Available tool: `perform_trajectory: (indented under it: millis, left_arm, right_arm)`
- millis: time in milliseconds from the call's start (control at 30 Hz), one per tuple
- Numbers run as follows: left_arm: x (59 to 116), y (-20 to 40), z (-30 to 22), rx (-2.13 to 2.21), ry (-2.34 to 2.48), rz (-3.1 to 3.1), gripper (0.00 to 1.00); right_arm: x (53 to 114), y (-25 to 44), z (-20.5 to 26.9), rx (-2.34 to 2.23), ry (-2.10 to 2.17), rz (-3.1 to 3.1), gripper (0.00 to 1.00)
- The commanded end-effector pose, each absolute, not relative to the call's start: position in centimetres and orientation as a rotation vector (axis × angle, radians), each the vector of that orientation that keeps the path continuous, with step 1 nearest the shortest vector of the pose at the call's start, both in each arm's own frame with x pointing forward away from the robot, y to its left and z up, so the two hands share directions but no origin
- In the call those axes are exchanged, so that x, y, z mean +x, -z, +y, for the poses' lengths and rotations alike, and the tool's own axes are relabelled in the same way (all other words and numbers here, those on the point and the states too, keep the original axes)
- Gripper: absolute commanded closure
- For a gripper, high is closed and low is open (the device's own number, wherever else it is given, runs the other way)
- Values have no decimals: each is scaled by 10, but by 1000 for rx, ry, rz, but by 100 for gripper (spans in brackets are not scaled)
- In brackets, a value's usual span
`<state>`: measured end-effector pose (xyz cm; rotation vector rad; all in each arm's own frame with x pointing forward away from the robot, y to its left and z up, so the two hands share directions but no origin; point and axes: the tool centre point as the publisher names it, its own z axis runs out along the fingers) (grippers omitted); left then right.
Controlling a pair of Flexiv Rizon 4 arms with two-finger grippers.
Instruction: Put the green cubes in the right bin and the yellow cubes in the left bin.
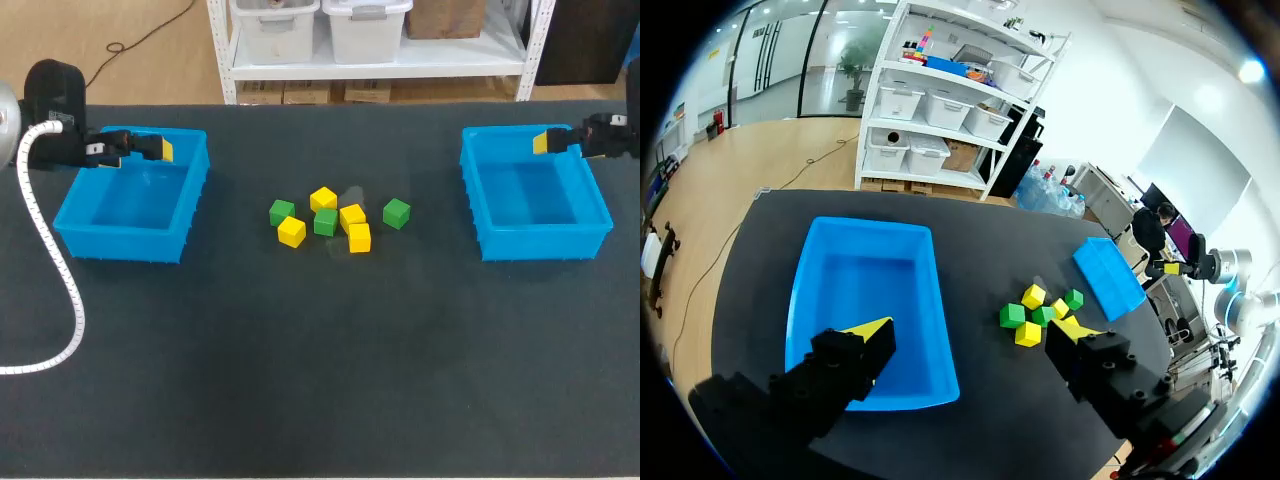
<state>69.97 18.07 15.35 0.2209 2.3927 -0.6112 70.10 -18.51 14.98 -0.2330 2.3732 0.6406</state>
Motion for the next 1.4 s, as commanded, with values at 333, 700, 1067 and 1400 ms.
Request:
perform_trajectory:
  millis: [333, 700, 1067, 1400]
  left_arm:
    - [700, -151, 183, 228, 628, 2381, 0]
    - [700, -151, 183, 228, 628, 2381, 0]
    - [700, -151, 183, 228, 628, 2381, 0]
    - [700, -151, 183, 228, 628, 2381, 0]
  right_arm:
    - [701, -149, -186, -235, -643, 2372, 0]
    - [701, -149, -186, -235, -643, 2372, 0]
    - [702, -151, -184, -243, -637, 2369, 0]
    - [712, -169, -155, -377, -542, 2331, 0]
